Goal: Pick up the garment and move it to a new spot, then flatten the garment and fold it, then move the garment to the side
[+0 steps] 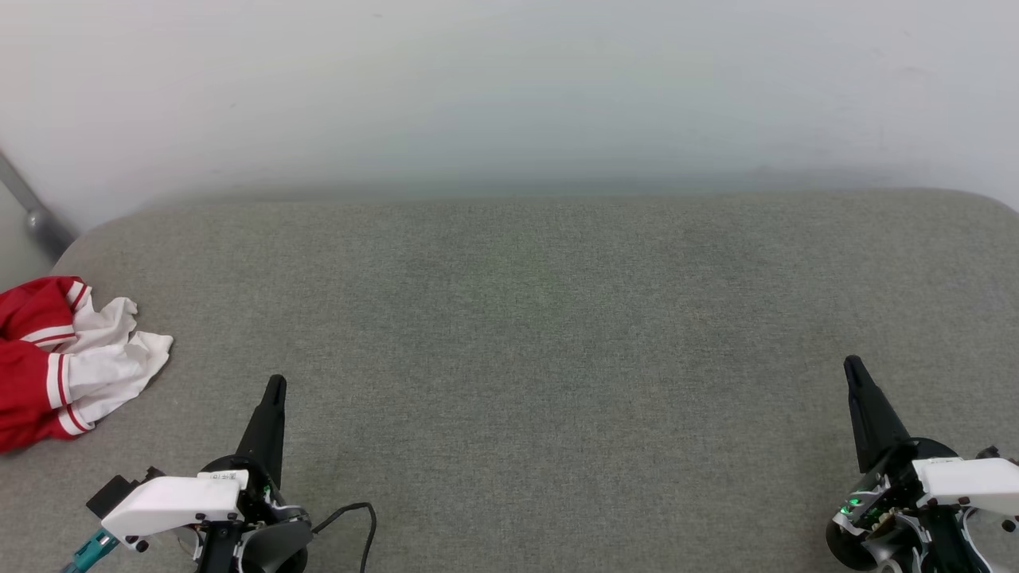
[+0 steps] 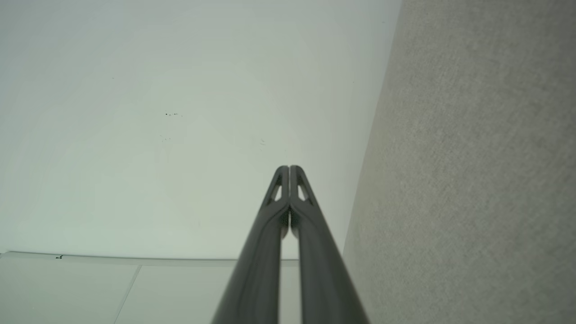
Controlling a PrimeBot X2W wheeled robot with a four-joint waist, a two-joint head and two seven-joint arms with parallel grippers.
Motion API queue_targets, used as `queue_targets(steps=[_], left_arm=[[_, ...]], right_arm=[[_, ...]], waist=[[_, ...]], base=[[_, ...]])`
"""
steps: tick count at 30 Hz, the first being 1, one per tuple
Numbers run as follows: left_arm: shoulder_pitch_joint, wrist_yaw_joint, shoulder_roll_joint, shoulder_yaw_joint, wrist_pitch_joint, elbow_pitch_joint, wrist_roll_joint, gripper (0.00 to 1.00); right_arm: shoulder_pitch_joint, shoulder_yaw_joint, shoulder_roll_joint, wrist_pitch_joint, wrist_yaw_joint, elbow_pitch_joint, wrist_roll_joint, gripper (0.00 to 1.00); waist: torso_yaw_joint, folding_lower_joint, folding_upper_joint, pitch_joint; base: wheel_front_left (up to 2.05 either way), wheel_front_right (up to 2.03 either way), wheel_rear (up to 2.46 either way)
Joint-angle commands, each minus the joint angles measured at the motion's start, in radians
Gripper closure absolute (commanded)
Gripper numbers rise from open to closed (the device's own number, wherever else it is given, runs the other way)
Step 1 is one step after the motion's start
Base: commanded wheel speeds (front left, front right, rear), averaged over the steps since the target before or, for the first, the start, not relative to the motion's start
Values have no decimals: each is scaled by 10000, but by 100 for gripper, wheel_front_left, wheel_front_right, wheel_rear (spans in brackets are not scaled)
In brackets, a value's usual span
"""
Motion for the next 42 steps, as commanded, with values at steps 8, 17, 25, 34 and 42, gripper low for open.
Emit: queue_targets(steps=[8,17,25,34,42], left_arm=[[-71,-23,-19,24,36,0,13,100],[-71,-23,-17,24,36,0,13,100],[-71,-23,-17,24,35,0,12,100],[-71,-23,-17,24,35,0,12,100],[-71,-23,-17,24,35,0,12,100]], right_arm=[[-125,6,38,4,-3,12,-44,100],[-125,7,38,4,-3,12,-43,100],[-125,7,38,3,-3,12,-43,100],[-125,7,38,3,-3,12,-43,100],[-125,7,38,3,-3,12,-43,100]], waist=[[0,0,-1,0],[0,0,-1,0],[0,0,-1,0],[0,0,-1,0],[0,0,-1,0]], base=[[0,0,0],[0,0,0],[0,0,0],[0,0,0],[0,0,0]])
